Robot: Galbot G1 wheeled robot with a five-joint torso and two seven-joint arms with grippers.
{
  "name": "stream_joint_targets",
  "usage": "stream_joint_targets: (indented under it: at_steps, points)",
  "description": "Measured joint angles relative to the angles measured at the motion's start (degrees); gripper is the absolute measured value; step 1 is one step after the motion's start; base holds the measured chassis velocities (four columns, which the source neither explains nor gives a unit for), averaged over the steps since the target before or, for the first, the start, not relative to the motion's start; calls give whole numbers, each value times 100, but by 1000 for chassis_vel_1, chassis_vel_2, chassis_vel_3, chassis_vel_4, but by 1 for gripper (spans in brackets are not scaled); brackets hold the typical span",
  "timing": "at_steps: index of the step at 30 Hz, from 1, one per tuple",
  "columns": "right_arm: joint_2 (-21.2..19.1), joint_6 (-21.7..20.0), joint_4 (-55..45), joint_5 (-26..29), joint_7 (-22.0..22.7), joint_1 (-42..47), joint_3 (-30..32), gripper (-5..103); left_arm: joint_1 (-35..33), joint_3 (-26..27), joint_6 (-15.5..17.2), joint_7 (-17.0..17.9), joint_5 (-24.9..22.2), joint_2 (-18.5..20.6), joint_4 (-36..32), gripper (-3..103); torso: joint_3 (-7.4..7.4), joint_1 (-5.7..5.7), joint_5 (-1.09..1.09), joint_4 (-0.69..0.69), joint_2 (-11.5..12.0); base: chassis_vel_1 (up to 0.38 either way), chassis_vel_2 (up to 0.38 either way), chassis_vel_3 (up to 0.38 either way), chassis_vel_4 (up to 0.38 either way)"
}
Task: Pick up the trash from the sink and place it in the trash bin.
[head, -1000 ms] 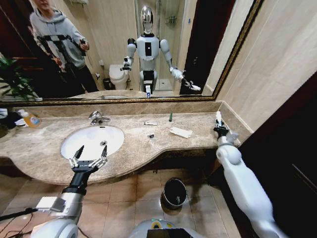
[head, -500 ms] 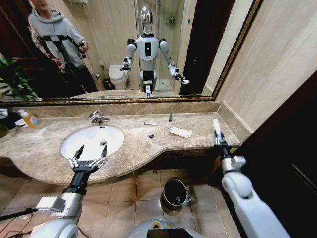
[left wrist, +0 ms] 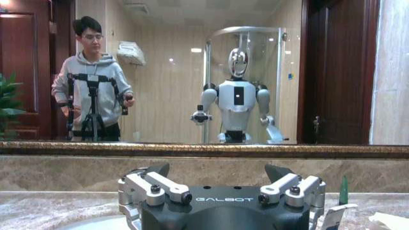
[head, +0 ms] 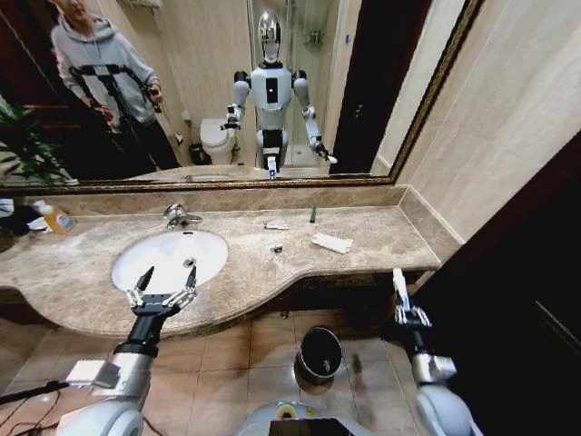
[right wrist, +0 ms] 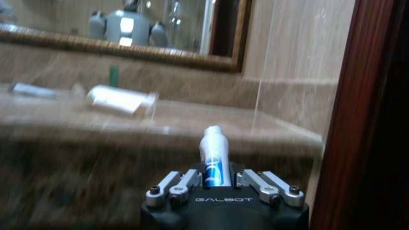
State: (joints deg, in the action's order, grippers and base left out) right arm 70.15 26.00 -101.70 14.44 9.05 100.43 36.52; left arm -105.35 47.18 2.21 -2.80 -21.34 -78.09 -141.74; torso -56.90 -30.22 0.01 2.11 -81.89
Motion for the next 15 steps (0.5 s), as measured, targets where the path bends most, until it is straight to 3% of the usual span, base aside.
stream_joint_targets:
  at_steps: [4,12,14,15]
  points:
    - [19,288,361,-316,-15,237,-222,22,0,0,0,0,0,0,0,100,0,0,-1,-1,0,0,0,0,0]
    - [31,378,1119,-1032,-172,57,-584,22,0,0,0,0,0,0,0,100,0,0,-1,0,0,0,0,0,0]
    - [-27,-113,1422,-1248,-444,-153,-836,22,0,0,0,0,0,0,0,100,0,-1,-2,0,0,0,0,0,0]
    - [-27,-113,1422,-1248,-444,-153,-836,22,0,0,0,0,0,0,0,100,0,-1,-2,0,0,0,0,0,0]
